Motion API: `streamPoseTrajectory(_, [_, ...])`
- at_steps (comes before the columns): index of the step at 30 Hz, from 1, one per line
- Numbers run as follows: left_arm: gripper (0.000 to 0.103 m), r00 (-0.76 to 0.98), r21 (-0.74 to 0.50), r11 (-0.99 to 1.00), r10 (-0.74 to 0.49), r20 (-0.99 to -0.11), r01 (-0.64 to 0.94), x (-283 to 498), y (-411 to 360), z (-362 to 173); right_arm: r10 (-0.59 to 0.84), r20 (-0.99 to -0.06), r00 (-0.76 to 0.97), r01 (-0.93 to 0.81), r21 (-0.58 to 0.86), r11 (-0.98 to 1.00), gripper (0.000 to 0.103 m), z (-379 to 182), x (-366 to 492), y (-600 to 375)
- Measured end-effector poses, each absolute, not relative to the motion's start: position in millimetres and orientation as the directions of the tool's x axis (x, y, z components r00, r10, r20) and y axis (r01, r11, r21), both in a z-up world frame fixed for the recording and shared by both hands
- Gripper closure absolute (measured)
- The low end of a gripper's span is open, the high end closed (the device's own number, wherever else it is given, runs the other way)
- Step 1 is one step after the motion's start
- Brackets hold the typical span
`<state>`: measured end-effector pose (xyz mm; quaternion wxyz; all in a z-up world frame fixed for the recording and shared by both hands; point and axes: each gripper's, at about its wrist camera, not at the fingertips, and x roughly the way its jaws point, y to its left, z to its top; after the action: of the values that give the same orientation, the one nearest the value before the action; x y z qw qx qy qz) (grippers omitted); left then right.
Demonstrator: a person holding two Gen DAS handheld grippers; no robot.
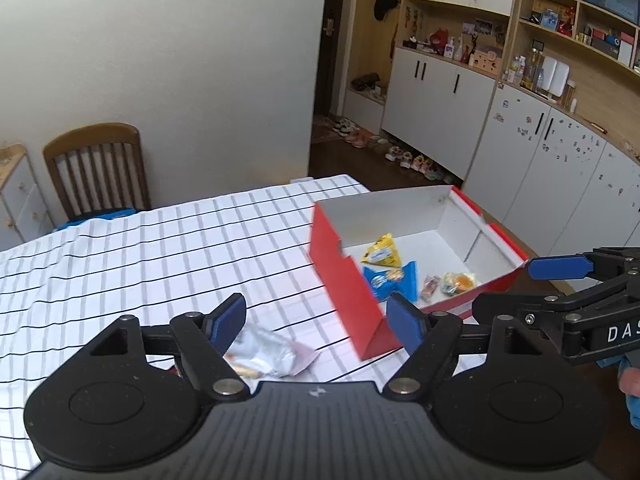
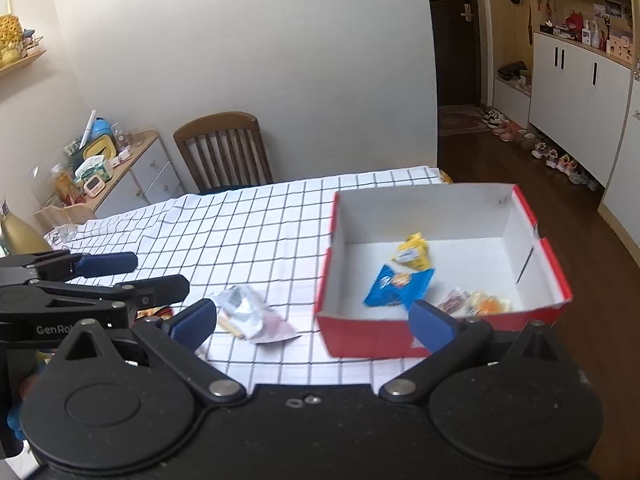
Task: Organize snacks
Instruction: 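Lift both tools out of the box and move back to the snack pile, then grasp the purple candy with the right tool while the left tool grasps the copper chip bag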
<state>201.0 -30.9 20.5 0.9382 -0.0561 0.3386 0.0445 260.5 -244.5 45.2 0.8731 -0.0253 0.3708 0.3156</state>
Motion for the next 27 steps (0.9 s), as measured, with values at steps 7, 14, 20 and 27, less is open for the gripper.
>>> streamPoseTrajectory(7, [0.021,0.771,-0.086,0.987,0.053,-0.634,-0.139,164,-7,13,0.561,-0.652,0.51,-0.611,0.185,0.77,0.0,37,223,-219])
streamPoseTrajectory(14, [0.02,0.756,-0.122,0.97,0.082,-0.65,-0.21,138,28,1,0.586,-0.661,0.468,-0.63,0.215,0.746,0.0,19,199,-195])
streamPoseTrajectory(20, [0.02,0.713,-0.159,0.946,0.097,-0.694,-0.283,123,59,-22,0.574,-0.693,0.436,-0.659,0.188,0.728,0.0,-1,184,-173])
streamPoseTrajectory(27, [0.021,0.659,-0.209,0.912,0.083,-0.748,-0.353,119,79,-50,0.572,-0.718,0.397,-0.732,0.129,0.669,0.002,-30,169,-151])
